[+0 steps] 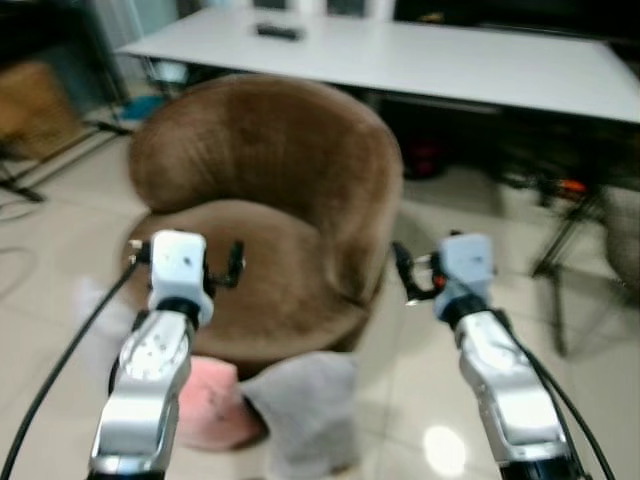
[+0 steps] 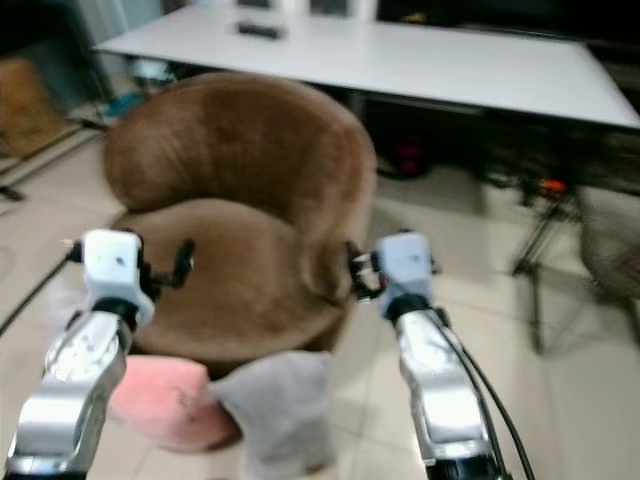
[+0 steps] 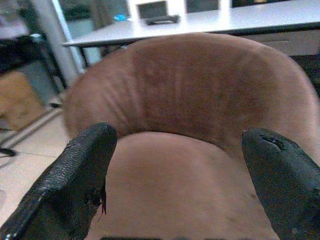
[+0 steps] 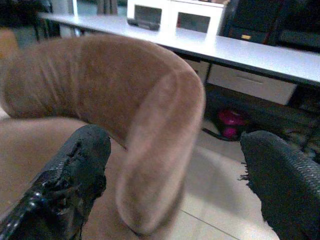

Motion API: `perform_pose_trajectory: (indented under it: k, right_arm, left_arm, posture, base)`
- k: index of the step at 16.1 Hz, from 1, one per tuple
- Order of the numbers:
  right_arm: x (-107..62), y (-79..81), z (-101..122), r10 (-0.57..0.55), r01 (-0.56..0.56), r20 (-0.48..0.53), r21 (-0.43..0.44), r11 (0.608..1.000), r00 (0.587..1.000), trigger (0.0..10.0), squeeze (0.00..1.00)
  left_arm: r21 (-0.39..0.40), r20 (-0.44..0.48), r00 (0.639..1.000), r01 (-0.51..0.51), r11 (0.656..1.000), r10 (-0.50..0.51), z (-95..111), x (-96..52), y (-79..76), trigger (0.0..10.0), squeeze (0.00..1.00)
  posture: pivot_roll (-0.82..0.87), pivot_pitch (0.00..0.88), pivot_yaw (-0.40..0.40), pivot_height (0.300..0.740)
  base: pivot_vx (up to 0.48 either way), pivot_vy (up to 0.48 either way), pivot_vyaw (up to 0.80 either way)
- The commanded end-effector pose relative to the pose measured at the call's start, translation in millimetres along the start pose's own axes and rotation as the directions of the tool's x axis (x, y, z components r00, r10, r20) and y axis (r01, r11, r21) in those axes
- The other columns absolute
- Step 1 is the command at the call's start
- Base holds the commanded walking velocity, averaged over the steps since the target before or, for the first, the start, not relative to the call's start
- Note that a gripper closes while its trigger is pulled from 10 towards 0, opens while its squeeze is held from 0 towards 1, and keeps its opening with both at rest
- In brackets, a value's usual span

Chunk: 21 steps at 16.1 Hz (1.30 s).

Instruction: Move the pillow to the sofa from floor

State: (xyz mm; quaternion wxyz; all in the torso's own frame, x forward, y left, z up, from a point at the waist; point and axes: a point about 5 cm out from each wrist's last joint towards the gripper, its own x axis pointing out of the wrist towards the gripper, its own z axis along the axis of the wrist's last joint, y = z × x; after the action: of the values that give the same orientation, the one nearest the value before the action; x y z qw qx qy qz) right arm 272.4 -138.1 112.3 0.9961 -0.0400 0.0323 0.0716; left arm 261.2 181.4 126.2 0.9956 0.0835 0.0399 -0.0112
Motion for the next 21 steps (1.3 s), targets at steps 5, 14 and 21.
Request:
perform_pose_trajectory:
  k: [5, 14, 21]
  right_arm:
    - [2.2, 4.7, 3.3, 0.03, -0.03, 0.009, 0.028, 0.999, 1.0, 10.0, 0.0]
    - [-1.9, -0.4, 2.3, 0.025, -0.027, 0.024, 0.085, 0.996, 0.999, 10.0, 0.0]
    - [0.0, 0.7, 0.3, 0.033, -0.035, 0.023, 0.085, 0.996, 0.999, 10.0, 0.0]
  left_arm:
    - [0.012, 0.018, 1.0, -0.017, 1.0, 0.017, 1.6, -1.5, 6.5, 10.0, 0.0]
    - [0.047, 0.028, 0.999, -0.021, 0.999, 0.019, 0.3, -3.2, 13.9, 10.0, 0.0]
    - [0.034, 0.034, 0.999, -0.011, 0.999, 0.01, -1.5, -5.0, 9.7, 10.0, 0.0]
  posture:
    - [-0.06, 0.0, 0.004, 0.74]
    - [-0.06, 0.0, 0.01, 0.675]
    - [-0.06, 0.0, 0.002, 0.63]
  base:
    - [0.0, 0.0, 0.0]
    - [0.0, 0.0, 0.0]
    - [0.0, 0.0, 0.0]
